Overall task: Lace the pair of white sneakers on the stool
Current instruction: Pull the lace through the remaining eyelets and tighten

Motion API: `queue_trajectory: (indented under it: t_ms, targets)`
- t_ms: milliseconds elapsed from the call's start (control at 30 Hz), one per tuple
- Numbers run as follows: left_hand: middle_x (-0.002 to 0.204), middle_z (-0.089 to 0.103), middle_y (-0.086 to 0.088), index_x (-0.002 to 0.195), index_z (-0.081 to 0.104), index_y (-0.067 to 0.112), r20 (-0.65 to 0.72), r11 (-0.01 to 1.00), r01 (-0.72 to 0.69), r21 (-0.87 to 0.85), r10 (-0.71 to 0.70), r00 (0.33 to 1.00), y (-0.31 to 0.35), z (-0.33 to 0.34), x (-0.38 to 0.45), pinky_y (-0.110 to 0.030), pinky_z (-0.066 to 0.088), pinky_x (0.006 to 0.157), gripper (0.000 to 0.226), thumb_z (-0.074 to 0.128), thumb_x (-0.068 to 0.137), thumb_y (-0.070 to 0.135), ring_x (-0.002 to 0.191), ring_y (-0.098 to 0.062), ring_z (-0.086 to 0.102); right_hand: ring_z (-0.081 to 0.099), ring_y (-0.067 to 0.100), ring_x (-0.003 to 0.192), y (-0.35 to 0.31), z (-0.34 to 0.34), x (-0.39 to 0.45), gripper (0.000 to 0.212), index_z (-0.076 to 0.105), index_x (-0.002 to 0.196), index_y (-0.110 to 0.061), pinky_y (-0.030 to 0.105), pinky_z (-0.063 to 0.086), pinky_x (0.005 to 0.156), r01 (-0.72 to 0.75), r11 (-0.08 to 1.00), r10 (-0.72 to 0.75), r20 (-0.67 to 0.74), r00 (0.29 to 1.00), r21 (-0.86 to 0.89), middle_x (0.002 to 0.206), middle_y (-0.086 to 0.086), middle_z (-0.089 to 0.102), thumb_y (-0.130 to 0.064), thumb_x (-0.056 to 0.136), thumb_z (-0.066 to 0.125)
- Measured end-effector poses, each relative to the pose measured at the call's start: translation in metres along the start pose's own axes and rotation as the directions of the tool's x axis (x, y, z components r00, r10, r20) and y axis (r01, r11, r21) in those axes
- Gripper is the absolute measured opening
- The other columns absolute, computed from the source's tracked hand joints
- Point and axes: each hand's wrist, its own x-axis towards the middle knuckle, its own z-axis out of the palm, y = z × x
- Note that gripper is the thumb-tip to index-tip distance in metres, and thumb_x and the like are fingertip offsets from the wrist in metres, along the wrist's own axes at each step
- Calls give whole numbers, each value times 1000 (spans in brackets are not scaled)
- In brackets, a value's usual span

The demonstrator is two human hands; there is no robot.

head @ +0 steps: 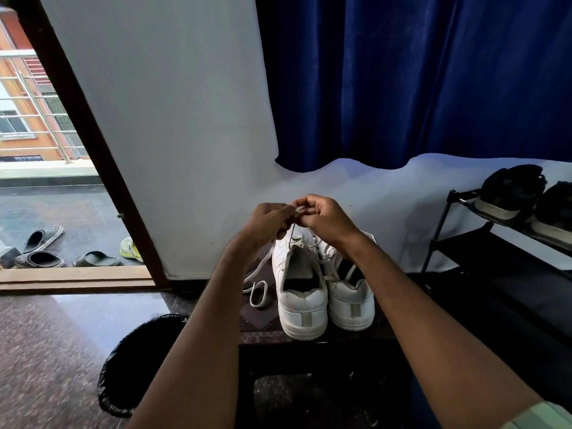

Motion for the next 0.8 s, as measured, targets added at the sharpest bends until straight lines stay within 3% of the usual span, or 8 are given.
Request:
queue_trajectory:
  t_ms: [67,200,300,433,533,667,733,800]
  targets:
    - [56,43,1,77,66,10,-7,997,7,-73,-8,1000,1,-2,-1,-23,31,49,35,57,104,30,46,-10,39,69,19,87,-4,0,-2,13,76,104,-8,32,59,90,-49,981,43,39,998,185,96,13,76,-7,93,71]
    - [57,38,7,90,61,15,42,889,46,-455,-30,999,6,-9,2,-26,29,57,23,52,106,29,48,-8,36,57,14,69,-2,-7,-2,15,76,94,-9,25,45,61,-185,909,275,-203,940,374,75,0,69,-6,95,61]
    - [57,35,7,89,61,15,2,872,22,-490,-24,1000,8,-11,5,-24,28,54,24,49,107,26,47,-7,31,64,13,82,4,-8,0,21,71,108,-15,23,49,66,-132,980,174,-307,936,152,93,-1,71,-7,88,69]
    - [53,44,4,73,68,11,-75,997,-45,-69,40,996,-1,1,5,-20,28,45,32,59,103,17,41,-5,34,69,5,86,0,-5,-3,25,76,115,-15,20,56,81,93,992,-101,-100,990,-86,94,-3,76,-17,90,79]
    - [52,40,7,75,64,8,-31,991,-47,-124,43,999,3,3,1,-17,27,43,33,58,104,23,41,-5,31,63,1,64,2,-3,-4,13,81,96,-17,20,52,71,113,988,-127,-136,982,-106,71,0,73,-22,99,69]
    - [59,35,5,79,60,16,-22,924,-39,-380,33,999,8,-4,5,-22,25,51,29,55,105,29,48,-9,29,63,18,66,15,-13,7,20,80,87,-20,32,50,65,-113,988,146,-418,897,103,67,0,71,-19,98,63]
    - [60,35,6,81,62,18,-38,901,-31,-434,16,999,6,-8,7,-23,25,52,28,53,104,31,49,-9,29,70,21,82,22,-17,8,16,80,98,-22,39,60,78,-187,982,165,-494,853,4,84,-2,77,-22,90,67]
    - [60,38,5,81,65,17,-41,932,-15,-363,0,999,3,-8,7,-22,26,50,29,54,104,31,49,-9,31,65,20,102,23,-20,5,44,72,125,-27,40,55,89,-116,962,1,-423,906,-247,110,-7,74,-28,82,76]
